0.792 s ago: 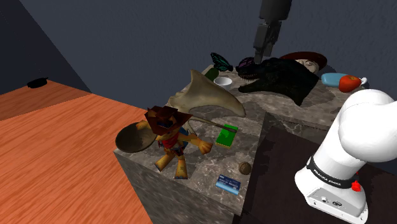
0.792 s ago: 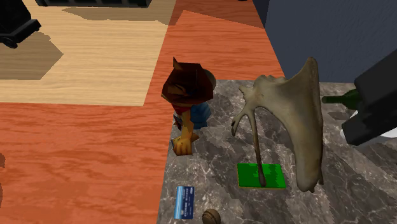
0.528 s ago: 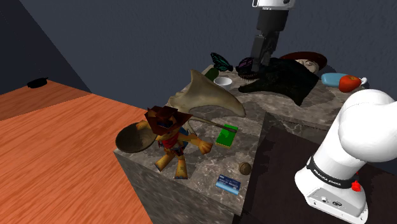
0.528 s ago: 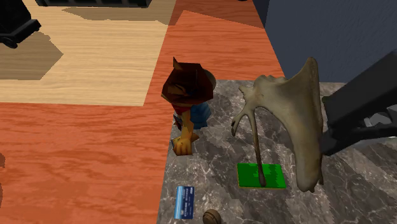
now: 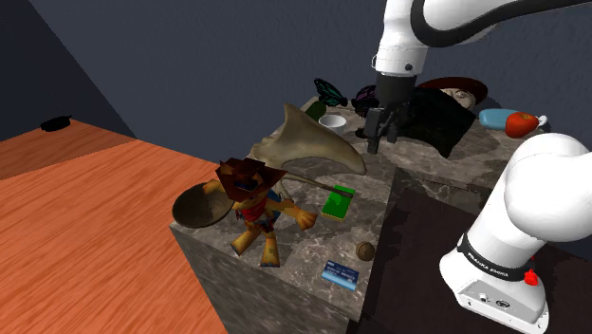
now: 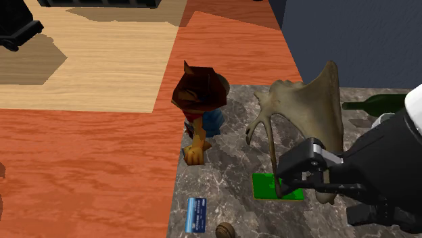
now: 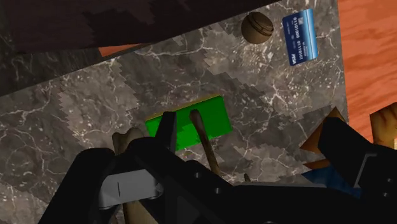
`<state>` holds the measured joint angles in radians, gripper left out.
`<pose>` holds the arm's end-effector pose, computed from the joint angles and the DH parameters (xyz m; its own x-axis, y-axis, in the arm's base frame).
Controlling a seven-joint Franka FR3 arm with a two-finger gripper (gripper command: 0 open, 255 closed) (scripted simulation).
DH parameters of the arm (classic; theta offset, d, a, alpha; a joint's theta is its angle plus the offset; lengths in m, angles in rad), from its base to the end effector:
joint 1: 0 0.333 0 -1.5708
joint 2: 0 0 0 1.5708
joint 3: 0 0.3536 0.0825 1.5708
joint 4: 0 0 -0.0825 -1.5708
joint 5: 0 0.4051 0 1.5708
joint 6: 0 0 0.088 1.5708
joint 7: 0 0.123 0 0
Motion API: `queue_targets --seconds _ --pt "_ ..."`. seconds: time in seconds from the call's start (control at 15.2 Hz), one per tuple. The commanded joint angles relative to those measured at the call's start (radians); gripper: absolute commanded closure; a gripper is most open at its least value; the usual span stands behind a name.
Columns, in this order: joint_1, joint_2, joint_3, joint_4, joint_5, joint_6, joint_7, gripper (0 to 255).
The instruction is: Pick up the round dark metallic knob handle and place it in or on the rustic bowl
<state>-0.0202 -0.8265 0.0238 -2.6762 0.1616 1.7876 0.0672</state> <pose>0.2886 0.0176 0.4737 0.9916 -0.1061 -0.0734 -0.1152 -0.9844 -0.1328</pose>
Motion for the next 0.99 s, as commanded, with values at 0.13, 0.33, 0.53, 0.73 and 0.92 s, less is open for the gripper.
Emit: queue_targets --seconds 0.13,0.33,0.53,0.73,0.92 --pt "0.008 0.027 0.023 -0.108 0.059 0.107 0.049 0" --pt "0.025 0.06 0.043 -0.184 0.114 0.198 0.083 0" --pt "0.051 0.114 0.064 -0.25 0.18 0.301 0.111 0" --pt "0.09 0.194 0.083 -0.304 0.261 0.419 0.129 0" --pt "0.148 0.304 0.097 -0.341 0.367 0.551 0.13 0"
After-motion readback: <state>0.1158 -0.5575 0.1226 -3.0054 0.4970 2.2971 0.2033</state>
